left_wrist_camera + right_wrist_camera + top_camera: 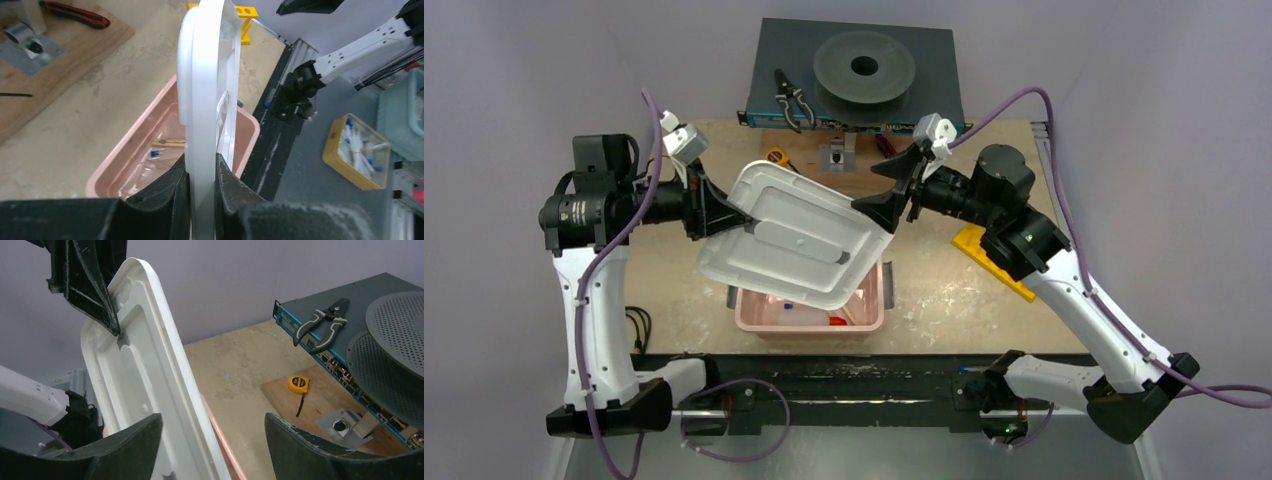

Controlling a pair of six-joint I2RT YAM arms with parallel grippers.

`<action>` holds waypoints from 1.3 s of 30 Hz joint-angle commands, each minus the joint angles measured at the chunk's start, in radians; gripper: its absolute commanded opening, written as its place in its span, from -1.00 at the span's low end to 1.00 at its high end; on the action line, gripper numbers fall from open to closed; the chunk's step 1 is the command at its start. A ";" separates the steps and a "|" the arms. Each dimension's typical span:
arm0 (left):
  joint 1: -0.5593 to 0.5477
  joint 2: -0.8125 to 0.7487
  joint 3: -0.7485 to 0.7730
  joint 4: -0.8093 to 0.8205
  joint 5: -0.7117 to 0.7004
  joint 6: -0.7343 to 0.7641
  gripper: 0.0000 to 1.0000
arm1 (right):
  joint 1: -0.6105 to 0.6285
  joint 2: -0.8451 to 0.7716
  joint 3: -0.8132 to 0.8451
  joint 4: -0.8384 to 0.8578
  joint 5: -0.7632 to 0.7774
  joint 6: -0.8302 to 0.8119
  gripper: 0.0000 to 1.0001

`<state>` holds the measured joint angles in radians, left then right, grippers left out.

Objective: Organize the chemistry lab equipment

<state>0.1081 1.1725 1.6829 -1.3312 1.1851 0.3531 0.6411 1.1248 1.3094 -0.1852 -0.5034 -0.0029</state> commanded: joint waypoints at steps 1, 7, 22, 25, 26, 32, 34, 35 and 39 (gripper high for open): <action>-0.012 -0.127 0.015 0.143 -0.084 0.096 -1.00 | 0.000 -0.022 0.039 0.081 0.062 0.130 0.56; -0.011 -0.282 -0.010 0.338 -0.184 0.278 -1.00 | -0.018 -0.044 0.053 0.111 0.199 0.276 0.75; -0.010 -0.846 -0.472 0.254 -0.069 1.456 -1.00 | -0.242 0.082 0.097 -0.007 0.110 0.606 0.73; -0.010 -0.895 -0.508 0.310 0.001 1.541 -1.00 | -0.241 0.117 0.093 -0.026 0.056 0.606 0.74; -0.010 -0.918 -0.545 0.338 0.028 1.576 -1.00 | -0.240 0.126 0.091 -0.032 0.035 0.600 0.74; -0.010 -0.986 -0.608 0.323 0.200 1.869 -1.00 | -0.241 0.161 0.048 0.006 -0.122 0.607 0.75; -0.010 -0.964 -0.583 0.213 0.237 2.037 -1.00 | -0.241 0.165 0.020 0.036 -0.150 0.631 0.74; -0.010 -0.951 -0.573 0.143 0.251 2.102 -1.00 | -0.241 0.169 0.002 0.063 -0.179 0.647 0.74; -0.010 -0.914 -0.573 0.069 0.292 2.285 -1.00 | -0.239 0.175 -0.063 0.152 -0.284 0.711 0.71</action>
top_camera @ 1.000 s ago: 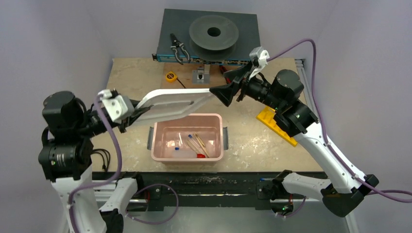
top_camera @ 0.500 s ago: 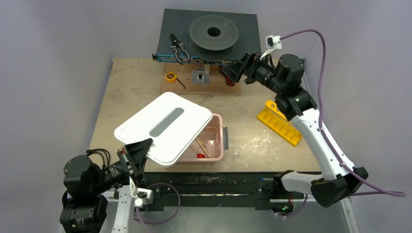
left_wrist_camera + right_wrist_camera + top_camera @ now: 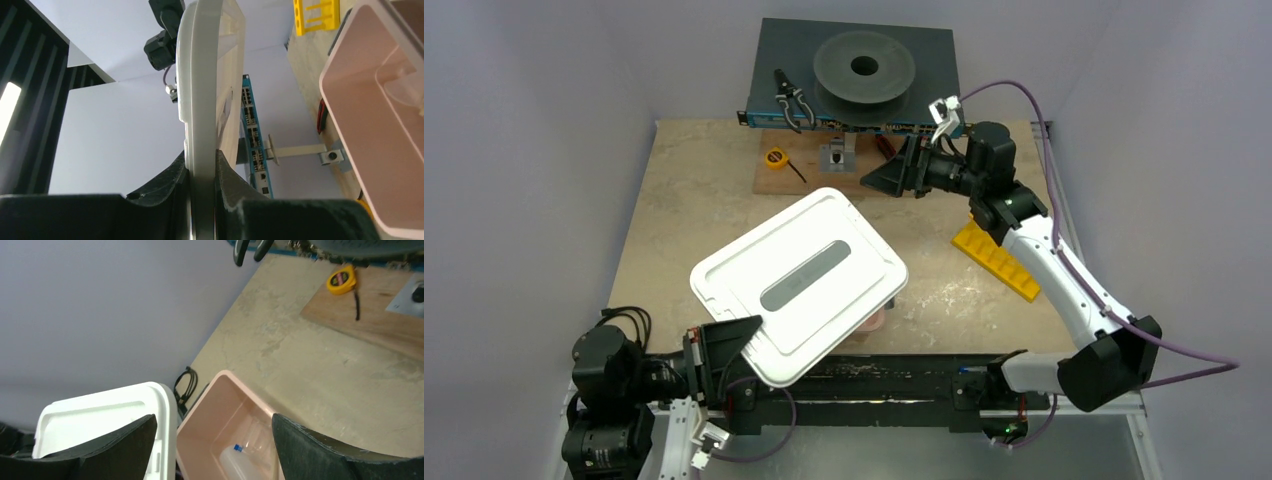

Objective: Organize the chemistry lab equipment

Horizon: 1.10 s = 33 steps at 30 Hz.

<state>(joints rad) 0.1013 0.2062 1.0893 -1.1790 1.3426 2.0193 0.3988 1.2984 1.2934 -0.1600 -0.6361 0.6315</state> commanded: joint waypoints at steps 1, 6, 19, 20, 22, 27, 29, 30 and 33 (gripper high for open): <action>-0.003 0.057 0.018 -0.081 0.138 0.626 -1.00 | 0.003 -0.001 -0.064 0.163 -0.183 0.094 0.71; -0.003 0.061 -0.018 -0.013 0.137 0.647 -1.00 | 0.003 0.002 -0.091 0.207 -0.265 0.132 0.71; -0.003 0.078 -0.076 0.152 0.095 0.654 -1.00 | 0.002 0.005 -0.205 0.266 -0.337 0.187 0.63; -0.003 0.078 -0.080 0.154 0.096 0.654 -1.00 | 0.003 0.002 -0.218 0.302 -0.341 0.214 0.62; -0.004 0.078 -0.092 0.165 0.098 0.656 -1.00 | 0.010 -0.002 -0.245 0.389 -0.355 0.286 0.60; -0.003 0.083 -0.118 0.189 0.098 0.656 -1.00 | 0.059 0.013 -0.282 0.569 -0.378 0.422 0.46; -0.003 0.085 -0.125 0.194 0.096 0.656 -1.00 | 0.072 0.018 -0.298 0.658 -0.380 0.489 0.32; -0.003 0.086 -0.128 0.194 0.094 0.656 -1.00 | 0.076 0.018 -0.307 0.693 -0.381 0.517 0.22; -0.004 0.088 -0.138 0.193 0.084 0.654 -1.00 | 0.079 0.018 -0.319 0.747 -0.379 0.560 -0.12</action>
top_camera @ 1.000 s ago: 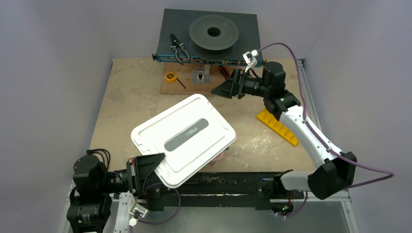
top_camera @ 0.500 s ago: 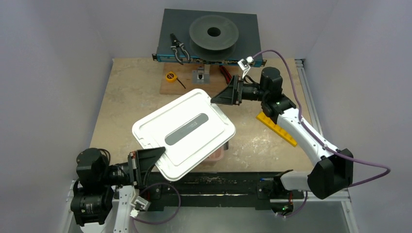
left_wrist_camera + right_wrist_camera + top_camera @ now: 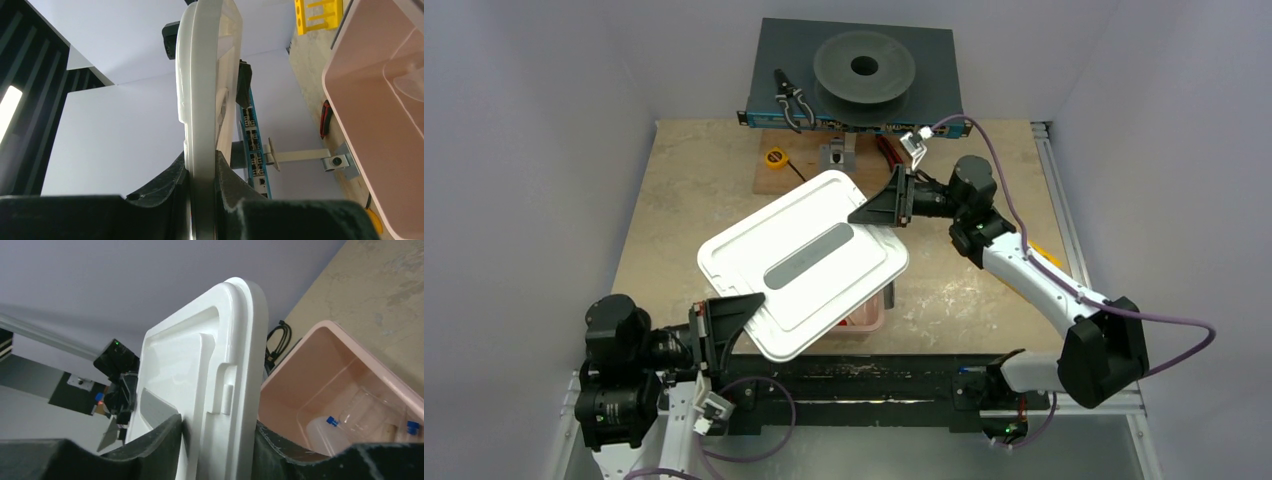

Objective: Organize the chemistry lab equipment

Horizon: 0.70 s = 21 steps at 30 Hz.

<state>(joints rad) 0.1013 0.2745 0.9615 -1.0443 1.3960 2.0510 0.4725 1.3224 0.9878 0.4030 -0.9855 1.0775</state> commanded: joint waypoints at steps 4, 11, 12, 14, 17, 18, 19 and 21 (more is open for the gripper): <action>-0.003 0.016 -0.030 0.093 -0.034 0.487 -0.73 | -0.004 -0.022 -0.045 0.198 -0.015 0.131 -0.89; -0.003 0.007 -0.125 0.254 -0.391 -0.053 0.99 | -0.042 -0.018 -0.174 0.454 0.065 0.345 -1.00; -0.003 0.013 -0.122 0.226 -0.432 -0.086 1.00 | -0.043 -0.016 -0.176 0.467 0.076 0.353 -1.00; -0.003 0.016 -0.124 0.188 -0.491 -0.151 1.00 | -0.043 -0.017 -0.170 0.462 0.101 0.356 -1.00; -0.004 0.016 -0.122 0.053 -0.561 -0.137 1.00 | -0.054 -0.029 -0.147 0.409 0.134 0.341 -1.00; -0.003 0.021 -0.122 0.001 -0.587 -0.114 1.00 | -0.063 -0.035 -0.135 0.398 0.149 0.342 -1.00; -0.003 0.025 -0.121 -0.036 -0.614 -0.102 1.00 | -0.073 -0.040 -0.122 0.387 0.162 0.342 -1.00; -0.003 0.042 -0.116 -0.060 -0.660 -0.151 1.00 | -0.087 -0.049 -0.078 0.343 0.177 0.324 -1.00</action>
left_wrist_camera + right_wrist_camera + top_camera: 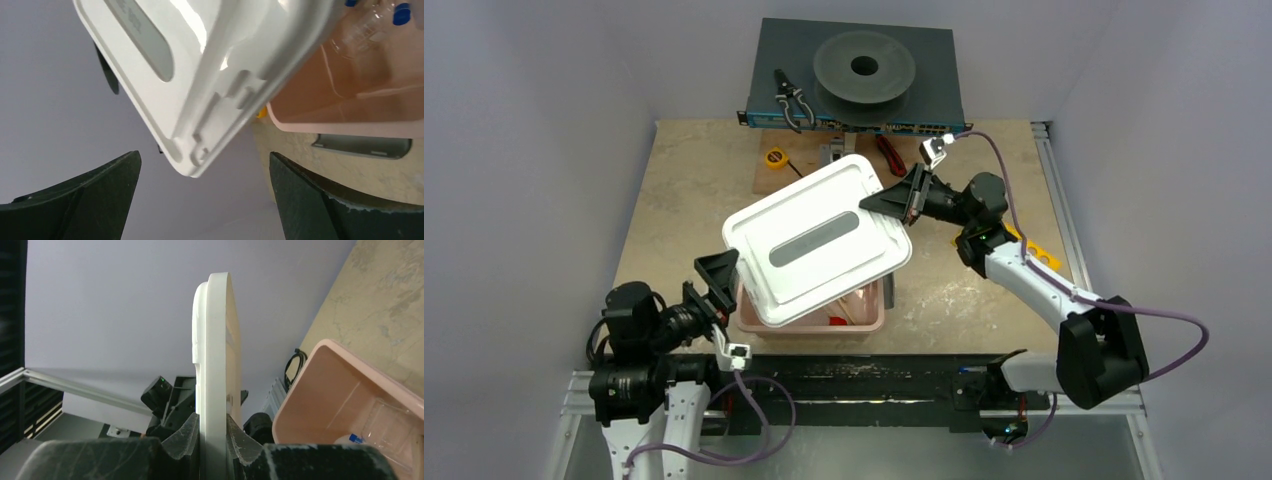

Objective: Organize the chemistry lab equipment

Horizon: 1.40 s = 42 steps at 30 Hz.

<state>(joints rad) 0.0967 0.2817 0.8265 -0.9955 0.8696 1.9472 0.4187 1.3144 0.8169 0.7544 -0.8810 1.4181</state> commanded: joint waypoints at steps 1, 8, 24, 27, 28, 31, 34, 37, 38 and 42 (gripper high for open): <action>0.001 0.053 0.029 -0.124 -0.162 -0.072 1.00 | -0.038 -0.044 0.119 -0.041 0.080 -0.032 -1.00; 0.019 0.322 0.233 -0.145 -0.307 -0.577 1.00 | -0.041 -0.051 0.152 -0.148 0.127 -0.077 -1.00; 0.310 0.733 0.490 -0.459 0.094 -1.286 0.88 | 0.116 -0.196 -0.129 -0.162 0.385 -0.065 -1.00; 0.310 0.676 0.434 -0.379 0.079 -1.379 0.93 | 0.164 -0.201 -0.162 -0.146 0.460 -0.048 -1.00; 0.310 0.652 0.411 -0.341 0.063 -1.414 0.95 | 0.175 -0.206 -0.170 -0.149 0.486 -0.045 -1.00; 0.310 0.594 0.353 -0.283 0.010 -1.427 0.97 | 0.203 -0.235 -0.209 -0.150 0.572 -0.030 -1.00; 0.310 0.566 0.306 -0.254 -0.030 -1.421 0.98 | 0.227 -0.251 -0.229 -0.155 0.643 -0.031 -1.00; 0.310 0.571 0.277 -0.250 -0.049 -1.400 1.00 | 0.248 -0.239 -0.237 -0.153 0.683 -0.030 -1.00; 0.310 0.576 0.271 -0.247 -0.054 -1.396 1.00 | 0.256 -0.230 -0.236 -0.157 0.688 -0.030 -1.00; 0.308 0.596 0.260 -0.222 -0.073 -1.389 1.00 | 0.285 -0.189 -0.232 -0.186 0.696 -0.017 -1.00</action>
<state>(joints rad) 0.3992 0.8585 1.0950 -1.2755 0.8204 0.5667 0.6762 1.1053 0.5774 0.5323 -0.2485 1.3689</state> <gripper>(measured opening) 0.998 0.143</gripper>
